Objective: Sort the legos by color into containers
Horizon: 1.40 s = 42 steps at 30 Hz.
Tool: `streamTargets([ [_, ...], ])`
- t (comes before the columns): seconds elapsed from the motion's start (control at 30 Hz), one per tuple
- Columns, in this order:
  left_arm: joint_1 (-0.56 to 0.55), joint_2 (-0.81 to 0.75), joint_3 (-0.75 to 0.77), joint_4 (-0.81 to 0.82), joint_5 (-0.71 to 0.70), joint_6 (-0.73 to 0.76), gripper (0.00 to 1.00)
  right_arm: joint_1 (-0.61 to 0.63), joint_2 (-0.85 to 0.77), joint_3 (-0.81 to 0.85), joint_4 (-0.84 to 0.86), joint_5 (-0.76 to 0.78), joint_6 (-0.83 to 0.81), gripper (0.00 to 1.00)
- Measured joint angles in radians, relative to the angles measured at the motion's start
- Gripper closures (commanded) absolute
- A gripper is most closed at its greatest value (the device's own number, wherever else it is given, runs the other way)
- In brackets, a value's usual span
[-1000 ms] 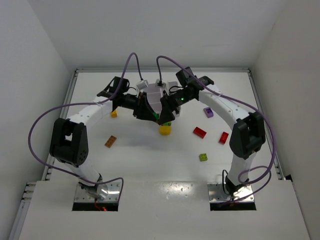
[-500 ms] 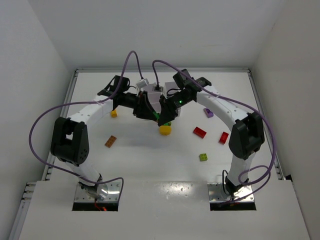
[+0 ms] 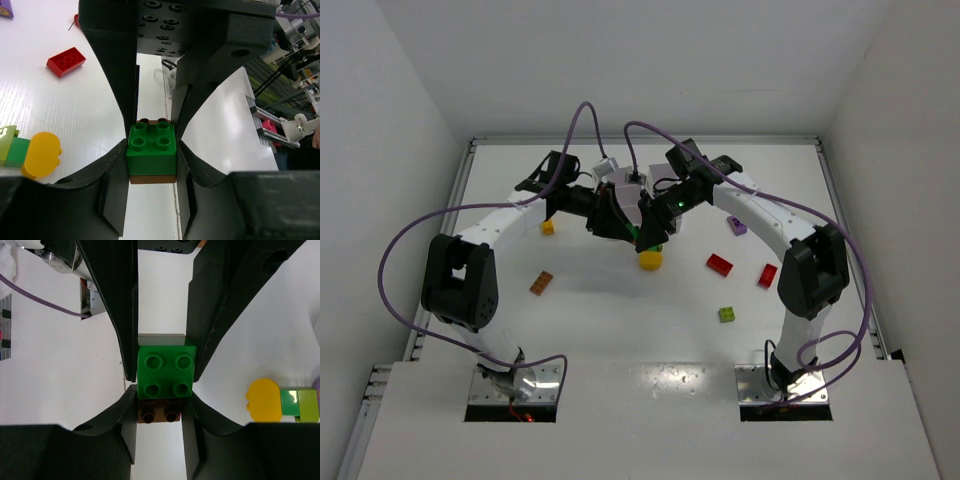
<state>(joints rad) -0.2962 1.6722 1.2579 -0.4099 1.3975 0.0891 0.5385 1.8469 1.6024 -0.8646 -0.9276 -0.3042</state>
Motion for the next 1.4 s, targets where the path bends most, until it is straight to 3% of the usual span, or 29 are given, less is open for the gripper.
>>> streamTargets([
  [0.2,-0.009,0.012,0.003,0.001,0.021,-0.014,0.46,0.002,-0.002,-0.01,-0.005,0.001,-0.024,1.0],
  [0.37,-0.02,0.015,0.004,0.004,0.031,-0.022,0.45,0.003,-0.003,-0.016,-0.011,0.004,-0.037,1.0],
  [0.43,-0.021,0.015,0.004,0.005,0.03,-0.022,0.49,0.003,-0.003,-0.017,-0.012,0.003,-0.037,1.0],
  [0.53,-0.023,0.017,0.006,0.006,0.022,-0.02,0.71,0.003,-0.005,-0.017,-0.018,-0.002,-0.036,1.0],
  [0.57,-0.023,0.017,0.006,0.007,0.02,-0.018,0.83,0.003,-0.006,-0.017,-0.02,0.002,-0.035,1.0],
  [0.7,-0.024,0.021,0.011,0.007,0.018,-0.019,0.99,0.003,-0.007,-0.017,-0.02,0.003,-0.037,1.0],
  [1.4,0.004,0.081,0.108,-0.005,0.001,-0.023,1.0,0.063,-0.02,-0.043,-0.078,0.117,-0.142,1.0],
])
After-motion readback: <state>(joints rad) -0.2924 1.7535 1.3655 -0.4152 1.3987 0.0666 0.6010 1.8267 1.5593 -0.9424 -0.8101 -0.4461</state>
